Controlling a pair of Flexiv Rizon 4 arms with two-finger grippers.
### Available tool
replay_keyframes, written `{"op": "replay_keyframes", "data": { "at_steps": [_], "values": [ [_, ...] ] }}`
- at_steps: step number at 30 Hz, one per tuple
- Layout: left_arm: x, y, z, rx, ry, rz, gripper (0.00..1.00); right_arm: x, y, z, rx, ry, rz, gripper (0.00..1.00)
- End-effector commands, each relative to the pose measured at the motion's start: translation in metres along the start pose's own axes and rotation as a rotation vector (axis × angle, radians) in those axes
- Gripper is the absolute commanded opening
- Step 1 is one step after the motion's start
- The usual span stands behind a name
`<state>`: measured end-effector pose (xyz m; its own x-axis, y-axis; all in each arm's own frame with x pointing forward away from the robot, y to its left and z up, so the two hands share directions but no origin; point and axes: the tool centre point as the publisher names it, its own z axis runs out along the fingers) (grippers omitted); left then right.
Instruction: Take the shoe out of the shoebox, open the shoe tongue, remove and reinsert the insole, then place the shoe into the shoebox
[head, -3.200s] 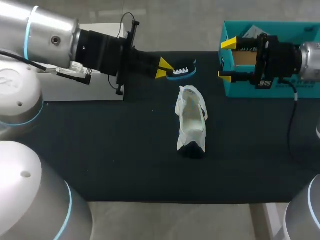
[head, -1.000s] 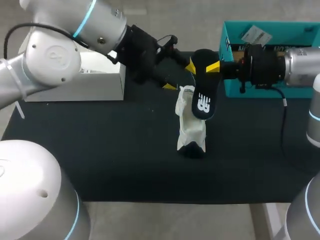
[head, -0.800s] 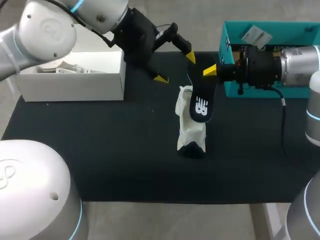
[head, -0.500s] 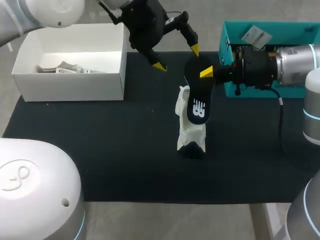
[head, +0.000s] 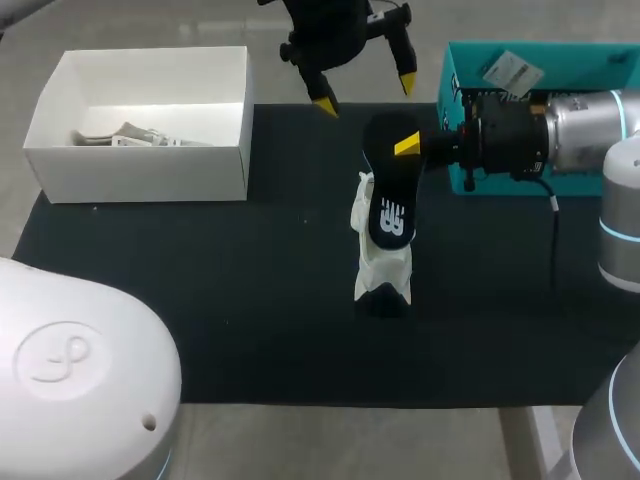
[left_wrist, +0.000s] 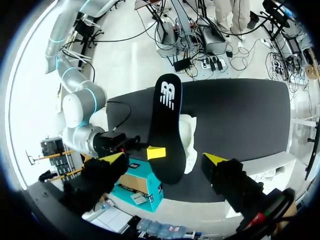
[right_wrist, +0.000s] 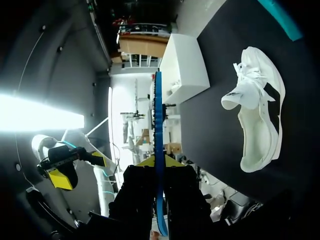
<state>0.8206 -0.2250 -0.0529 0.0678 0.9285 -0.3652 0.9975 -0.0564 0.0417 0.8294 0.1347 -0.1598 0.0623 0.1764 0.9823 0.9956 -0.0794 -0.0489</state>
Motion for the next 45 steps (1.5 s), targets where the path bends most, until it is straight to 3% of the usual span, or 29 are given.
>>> {"op": "replay_keyframes", "data": {
  "at_steps": [1,23,31,41,45],
  "values": [
    [-0.003,0.001,-0.003,-0.002,0.098,0.003,1.00,-0.001,-0.003,0.000,-0.007,-0.002,0.002,0.00],
    [-0.010,-0.004,-0.001,-0.014,0.026,0.016,1.00,0.002,-0.005,-0.002,0.002,0.005,-0.006,0.00],
    [-0.010,-0.006,0.011,-0.047,-0.197,0.073,1.00,0.000,-0.007,-0.008,0.000,0.016,0.002,0.00],
    [0.024,-0.014,0.020,-0.066,-0.449,0.039,1.00,0.011,-0.007,-0.018,0.000,0.066,-0.014,0.00],
    [0.035,-0.012,0.022,-0.110,-0.538,0.047,1.00,0.013,-0.007,-0.021,-0.002,0.085,-0.014,0.00]
  ]
}}
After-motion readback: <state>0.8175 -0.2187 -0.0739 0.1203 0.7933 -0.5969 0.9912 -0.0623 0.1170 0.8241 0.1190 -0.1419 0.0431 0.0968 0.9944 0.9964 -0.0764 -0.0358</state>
